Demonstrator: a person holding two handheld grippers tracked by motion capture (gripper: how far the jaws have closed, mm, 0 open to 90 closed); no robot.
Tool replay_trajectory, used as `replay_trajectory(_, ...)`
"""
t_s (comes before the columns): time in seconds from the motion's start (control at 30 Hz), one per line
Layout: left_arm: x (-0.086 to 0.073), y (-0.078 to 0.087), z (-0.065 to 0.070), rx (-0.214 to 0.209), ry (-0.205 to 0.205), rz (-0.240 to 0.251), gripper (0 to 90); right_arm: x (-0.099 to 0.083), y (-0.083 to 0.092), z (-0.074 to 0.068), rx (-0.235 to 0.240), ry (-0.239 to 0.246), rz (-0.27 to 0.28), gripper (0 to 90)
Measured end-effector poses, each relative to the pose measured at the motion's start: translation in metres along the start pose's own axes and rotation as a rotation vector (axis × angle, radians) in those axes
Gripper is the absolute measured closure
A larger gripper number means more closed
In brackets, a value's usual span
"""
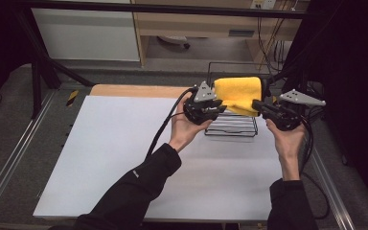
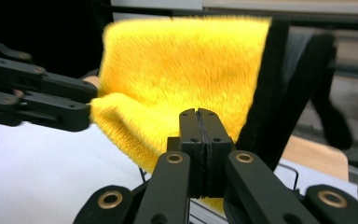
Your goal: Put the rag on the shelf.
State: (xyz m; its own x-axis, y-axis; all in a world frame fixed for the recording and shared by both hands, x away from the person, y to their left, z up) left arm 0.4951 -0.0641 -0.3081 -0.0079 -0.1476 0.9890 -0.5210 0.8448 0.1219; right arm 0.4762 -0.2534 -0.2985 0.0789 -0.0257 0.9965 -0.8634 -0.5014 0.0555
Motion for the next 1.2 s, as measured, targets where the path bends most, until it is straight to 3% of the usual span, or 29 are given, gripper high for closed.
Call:
replay_trajectory(0.2, -0.01, -0.001, -0.005, 0.019, 0.043, -0.017, 65.0, -0.014, -0.012, 0.006, -0.029, 0.007, -0.009, 87.6)
replay_trajectory(0.53, -0.018, 0.02, -0.017, 0.039, 0.109, -0.038, 45.2, -0.006, -0.004, -0.007, 0.016, 0.015, 0.022, 73.7)
replay_trajectory(0.83, -0.032, 0.057, -0.031, 0.061, 0.136, -0.071, 25.7, 0.0, 0.002, -0.025, 0.057, 0.01, 0.015, 44.5)
replay_trajectory(1.03, -0.048, 0.092, -0.042, 0.078, 0.168, -0.091, 16.1, -0.005, 0.0, -0.038, 0.085, 0.014, -0.015, 27.4)
replay_trajectory(1.2, -0.064, 0.123, -0.049, 0.112, 0.161, -0.103, 11.5, -0.014, -0.002, -0.047, 0.106, -0.007, -0.058, 14.5)
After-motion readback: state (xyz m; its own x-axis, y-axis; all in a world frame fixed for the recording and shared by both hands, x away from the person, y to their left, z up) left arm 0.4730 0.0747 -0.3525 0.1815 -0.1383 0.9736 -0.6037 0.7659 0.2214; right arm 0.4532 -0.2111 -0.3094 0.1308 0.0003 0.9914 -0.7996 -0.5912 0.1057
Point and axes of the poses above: each handheld gripper's, and its own axes: y roughly backward along the jaws, x roughly out of its top, z roughly to its right, the point moved 6 cm from there along -y, roughly forward along the jaws, and after that the axes turned 15 degrees about z, right-handed, at the moved point
